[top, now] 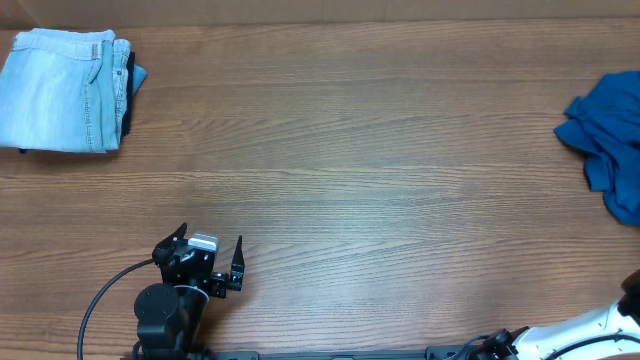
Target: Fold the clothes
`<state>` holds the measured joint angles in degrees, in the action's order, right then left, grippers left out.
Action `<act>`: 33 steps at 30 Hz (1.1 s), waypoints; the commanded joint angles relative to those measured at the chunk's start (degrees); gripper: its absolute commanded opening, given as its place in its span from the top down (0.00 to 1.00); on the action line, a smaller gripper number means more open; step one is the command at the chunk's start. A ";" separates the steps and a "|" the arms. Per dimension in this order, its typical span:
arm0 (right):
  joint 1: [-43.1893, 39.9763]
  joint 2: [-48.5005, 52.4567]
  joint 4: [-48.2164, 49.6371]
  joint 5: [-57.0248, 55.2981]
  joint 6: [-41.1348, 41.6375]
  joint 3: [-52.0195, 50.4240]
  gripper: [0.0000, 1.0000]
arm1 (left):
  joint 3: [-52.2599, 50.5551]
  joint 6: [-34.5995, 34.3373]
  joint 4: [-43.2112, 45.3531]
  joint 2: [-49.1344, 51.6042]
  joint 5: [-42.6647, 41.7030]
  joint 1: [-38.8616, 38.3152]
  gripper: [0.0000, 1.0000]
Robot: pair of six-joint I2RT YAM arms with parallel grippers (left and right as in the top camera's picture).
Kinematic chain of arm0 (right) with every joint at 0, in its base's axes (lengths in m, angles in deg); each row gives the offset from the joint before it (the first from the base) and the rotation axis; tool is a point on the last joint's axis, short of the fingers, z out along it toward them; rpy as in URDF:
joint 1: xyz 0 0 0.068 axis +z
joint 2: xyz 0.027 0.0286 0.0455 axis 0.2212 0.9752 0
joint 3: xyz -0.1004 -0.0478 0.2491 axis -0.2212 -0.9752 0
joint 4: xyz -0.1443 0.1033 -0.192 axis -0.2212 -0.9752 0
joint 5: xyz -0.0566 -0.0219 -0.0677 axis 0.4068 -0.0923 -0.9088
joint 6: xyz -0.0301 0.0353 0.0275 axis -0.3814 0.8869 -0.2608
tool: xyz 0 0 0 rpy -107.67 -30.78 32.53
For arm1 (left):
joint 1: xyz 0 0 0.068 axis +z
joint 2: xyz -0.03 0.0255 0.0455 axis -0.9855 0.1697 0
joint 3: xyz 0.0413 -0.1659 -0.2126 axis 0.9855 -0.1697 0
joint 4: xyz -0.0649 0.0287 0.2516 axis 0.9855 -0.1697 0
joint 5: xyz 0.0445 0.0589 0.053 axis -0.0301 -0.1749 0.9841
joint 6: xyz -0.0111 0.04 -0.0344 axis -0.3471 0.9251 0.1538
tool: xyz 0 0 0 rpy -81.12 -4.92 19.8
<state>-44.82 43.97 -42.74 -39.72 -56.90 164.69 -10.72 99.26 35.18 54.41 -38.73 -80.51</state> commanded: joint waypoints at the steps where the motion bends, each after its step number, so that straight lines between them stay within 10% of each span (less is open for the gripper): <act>1: -0.66 3.58 0.76 -0.44 0.24 1.01 0.00 | -0.33 0.66 0.20 -0.50 -0.04 0.31 0.00; 21: 0.79 5.92 6.25 0.85 0.48 -0.39 0.24 | -0.33 0.66 0.20 -0.50 -0.04 0.28 0.00; 29: 0.98 5.77 6.23 0.92 0.46 -1.16 0.84 | -0.33 0.66 0.20 -0.50 -0.04 0.31 0.00; 33: 1.03 4.17 5.81 3.10 0.42 -1.11 0.96 | -0.33 0.66 0.20 -0.50 -0.04 0.28 0.00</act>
<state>-43.82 50.20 -36.93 -38.86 -56.55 163.84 -10.72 99.26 35.15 54.41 -38.73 -80.51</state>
